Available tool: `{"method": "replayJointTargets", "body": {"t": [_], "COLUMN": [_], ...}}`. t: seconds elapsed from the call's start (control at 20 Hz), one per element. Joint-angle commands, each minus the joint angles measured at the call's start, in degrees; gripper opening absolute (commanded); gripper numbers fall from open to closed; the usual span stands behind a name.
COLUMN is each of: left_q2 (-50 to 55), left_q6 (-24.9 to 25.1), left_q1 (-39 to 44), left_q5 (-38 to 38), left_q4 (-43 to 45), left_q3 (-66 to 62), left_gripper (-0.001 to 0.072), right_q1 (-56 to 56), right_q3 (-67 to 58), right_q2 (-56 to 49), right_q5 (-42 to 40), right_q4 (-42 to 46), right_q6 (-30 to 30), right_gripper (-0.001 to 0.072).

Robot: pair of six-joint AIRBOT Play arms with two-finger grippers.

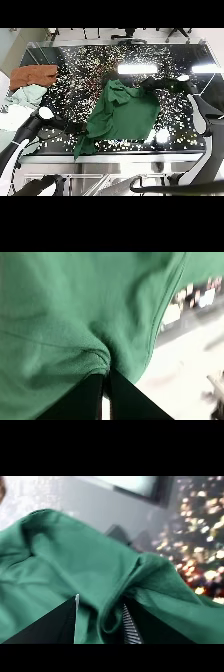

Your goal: Fold the shirts.

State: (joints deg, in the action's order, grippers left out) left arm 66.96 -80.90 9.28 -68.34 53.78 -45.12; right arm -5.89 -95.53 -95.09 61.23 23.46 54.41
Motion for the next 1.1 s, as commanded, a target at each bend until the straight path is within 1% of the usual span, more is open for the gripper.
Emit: {"method": "replayJointTargets", "body": {"t": [0.0,0.1,0.15,0.25,0.3,0.4,0.45,0.5,0.55,0.7,0.75,0.85,1.05], "left_q2": [-0.5,1.2,2.1,3.9,4.9,6.8,7.6,8.5,9.2,11.0,11.3,11.6,11.6], "left_q6": [1.3,2.6,3.0,4.3,4.8,5.7,6.0,6.0,6.0,6.3,6.3,6.6,7.5], "left_q1": [-2.7,-5.5,-6.7,-7.8,-8.0,-8.0,-8.0,-8.0,-8.0,-8.0,-8.0,-8.0,-8.0], "left_q5": [7.0,5.5,4.7,3.2,2.3,1.2,1.2,1.2,1.0,0.8,0.7,0.5,0.8], "left_q4": [-1.0,-1.1,-1.2,-1.4,-1.4,-1.4,-1.4,-1.4,-1.3,-1.3,-1.3,-1.3,-0.9], "left_q3": [1.3,-0.6,-1.5,-3.2,-4.1,-5.9,-6.6,-7.1,-7.5,-7.5,-7.5,-7.5,-7.5], "left_gripper": [0.0011,0.0012,0.0012,0.0012,0.0012,0.0011,0.0012,0.0011,0.0012,0.0012,0.0011,0.0012,0.0012], "right_q1": [-4.6,-9.7,-11.8,-15.0,-15.9,-16.5,-16.3,-16.0,-15.6,-12.8,-11.3,-7.8,0.7], "right_q3": [-1.9,-1.4,-0.3,5.3,9.8,20.3,26.9,33.5,40.5,55.3,58.0,60.2,60.2], "right_q2": [2.5,5.6,7.4,12.0,15.1,22.1,26.3,30.1,33.7,39.1,39.1,38.4,36.3], "right_q5": [10.6,17.5,19.6,20.9,20.9,20.3,18.7,16.3,13.2,5.5,4.5,3.0,-4.7], "right_q4": [2.4,6.9,9.3,14.0,16.1,21.7,24.5,25.2,25.0,21.7,19.1,14.1,11.8], "right_q6": [3.3,7.7,9.7,12.0,12.6,14.1,14.8,14.8,14.8,14.1,12.1,9.4,9.2], "right_gripper": [0.0323,0.0323,0.0321,0.0314,0.0282,0.0284,0.0312,0.0414,0.0505,0.0504,0.0503,0.0501,0.0495]}}
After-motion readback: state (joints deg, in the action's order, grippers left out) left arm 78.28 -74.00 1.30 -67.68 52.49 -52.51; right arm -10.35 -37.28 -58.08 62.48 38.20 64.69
